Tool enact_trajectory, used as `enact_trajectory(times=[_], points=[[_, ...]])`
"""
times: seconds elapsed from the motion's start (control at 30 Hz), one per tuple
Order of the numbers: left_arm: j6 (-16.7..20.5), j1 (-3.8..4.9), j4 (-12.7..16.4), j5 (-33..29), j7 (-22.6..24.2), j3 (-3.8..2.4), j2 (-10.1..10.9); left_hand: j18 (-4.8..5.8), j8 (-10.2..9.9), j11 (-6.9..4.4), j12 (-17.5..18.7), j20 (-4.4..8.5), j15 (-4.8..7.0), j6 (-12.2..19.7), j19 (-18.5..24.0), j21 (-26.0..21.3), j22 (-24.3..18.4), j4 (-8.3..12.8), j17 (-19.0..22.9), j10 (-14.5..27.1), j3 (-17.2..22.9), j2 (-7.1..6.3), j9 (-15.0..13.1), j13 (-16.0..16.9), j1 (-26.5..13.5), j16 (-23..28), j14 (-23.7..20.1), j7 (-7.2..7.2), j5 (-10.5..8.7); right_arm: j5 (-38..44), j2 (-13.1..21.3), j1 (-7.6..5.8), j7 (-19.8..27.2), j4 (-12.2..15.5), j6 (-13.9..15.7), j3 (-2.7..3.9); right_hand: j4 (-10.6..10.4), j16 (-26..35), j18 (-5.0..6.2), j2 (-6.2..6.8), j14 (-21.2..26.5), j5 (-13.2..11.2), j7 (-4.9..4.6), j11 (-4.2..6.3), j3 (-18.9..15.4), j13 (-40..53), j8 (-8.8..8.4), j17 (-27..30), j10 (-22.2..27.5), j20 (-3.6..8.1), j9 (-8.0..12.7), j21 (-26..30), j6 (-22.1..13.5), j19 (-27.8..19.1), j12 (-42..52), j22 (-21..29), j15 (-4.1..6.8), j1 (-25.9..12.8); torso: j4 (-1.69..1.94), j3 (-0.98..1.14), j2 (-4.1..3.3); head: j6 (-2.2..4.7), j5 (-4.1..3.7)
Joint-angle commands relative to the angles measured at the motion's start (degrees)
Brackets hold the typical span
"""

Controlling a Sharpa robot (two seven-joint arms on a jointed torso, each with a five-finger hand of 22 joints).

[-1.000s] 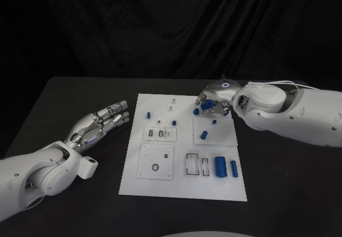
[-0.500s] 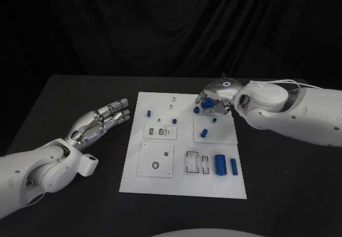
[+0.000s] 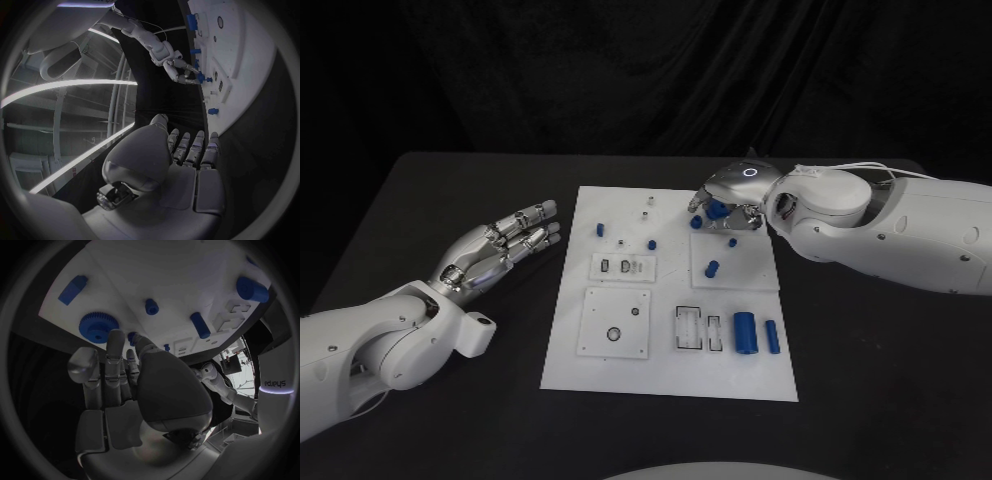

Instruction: Assemble the parts on the task board

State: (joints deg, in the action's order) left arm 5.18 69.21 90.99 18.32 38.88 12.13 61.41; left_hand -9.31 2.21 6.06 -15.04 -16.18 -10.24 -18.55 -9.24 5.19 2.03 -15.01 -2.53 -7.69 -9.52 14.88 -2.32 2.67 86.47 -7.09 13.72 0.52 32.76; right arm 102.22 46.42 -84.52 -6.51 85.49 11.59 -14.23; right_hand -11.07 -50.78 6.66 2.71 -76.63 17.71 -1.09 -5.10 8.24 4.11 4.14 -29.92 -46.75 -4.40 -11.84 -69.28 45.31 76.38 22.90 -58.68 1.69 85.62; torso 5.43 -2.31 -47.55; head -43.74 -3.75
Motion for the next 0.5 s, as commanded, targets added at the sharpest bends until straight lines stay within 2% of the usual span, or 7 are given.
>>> enact_trajectory(times=[0.03,0.27,0.37,0.5], points=[[-0.81,0.12,-0.04,0.03,15.27,-0.01,-0.06,-0.81,0.29,0.33,-0.2,-0.1,-0.18,-0.12,0.21,-0.3,-0.06,0.0,0.09,0.09,0.43,-0.13,-0.05,0.08,0.54,0.26,-0.38,-0.38,0.22,0.63,-0.33,0.25,0.92,-0.36,-0.21,0.04,0.05,-0.46,-0.41,-0.19,-0.37,0.64,-0.26,0.13,0.74,0.06,0.11,-0.47,-0.77,-0.19,-0.09,-0.4,0.42,0.35,-0.44,-0.53,-0.19,-0.44,0.0,-0.06,0.02,-0.06,0.01],[-1.03,0.12,-0.44,0.03,15.18,0.03,-0.39,-0.81,0.32,0.45,-0.39,-0.1,-0.19,-0.29,0.22,-0.31,-0.06,0.05,0.1,0.01,0.51,-0.17,-0.07,0.11,0.57,0.27,-0.42,-0.4,0.26,0.63,-1.05,0.59,1.41,-0.86,-0.53,0.04,-0.52,-2.19,-0.6,0.34,-0.73,-0.01,-0.67,0.43,2.8,0.01,1.15,-2.54,-3.06,-0.14,-0.67,-1.58,3.27,0.49,-0.79,-2.36,0.01,-1.23,0.1,-0.06,0.07,-0.2,-0.19],[-1.12,0.12,-0.62,0.03,15.11,0.04,-0.52,-0.81,0.32,0.45,-0.39,-0.1,-0.19,-0.29,0.22,-0.31,-0.06,0.05,0.1,0.01,0.51,-0.17,-0.07,0.11,0.57,0.27,-0.42,-0.4,0.26,0.63,-1.35,0.75,1.38,-1.04,-0.64,0.04,-0.66,-2.41,-0.62,0.24,-0.77,-0.29,-0.86,0.53,3.47,0.0,1.44,-2.8,-3.73,-0.07,-0.89,-1.81,4.12,0.51,-0.93,-2.74,0.02,-1.33,0.18,-0.07,0.05,-0.22,-0.28],[-1.17,0.11,-0.7,0.03,15.04,0.04,-0.64,-0.81,0.32,0.5,-0.39,-0.11,-0.19,-0.26,0.18,-0.29,-0.06,0.09,0.09,0.02,0.55,-0.19,-0.07,0.1,0.59,0.26,-0.41,-0.4,0.29,0.63,-1.64,0.92,1.36,-1.26,-1.0,0.04,-0.71,-2.48,-0.6,-0.19,-0.73,-0.85,-0.87,0.61,4.48,-0.01,2.08,-2.89,-4.64,-0.02,-1.3,-1.86,5.7,0.41,-1.09,-2.91,0.07,-1.23,0.09,-0.07,0.07,-0.38,-0.09]])
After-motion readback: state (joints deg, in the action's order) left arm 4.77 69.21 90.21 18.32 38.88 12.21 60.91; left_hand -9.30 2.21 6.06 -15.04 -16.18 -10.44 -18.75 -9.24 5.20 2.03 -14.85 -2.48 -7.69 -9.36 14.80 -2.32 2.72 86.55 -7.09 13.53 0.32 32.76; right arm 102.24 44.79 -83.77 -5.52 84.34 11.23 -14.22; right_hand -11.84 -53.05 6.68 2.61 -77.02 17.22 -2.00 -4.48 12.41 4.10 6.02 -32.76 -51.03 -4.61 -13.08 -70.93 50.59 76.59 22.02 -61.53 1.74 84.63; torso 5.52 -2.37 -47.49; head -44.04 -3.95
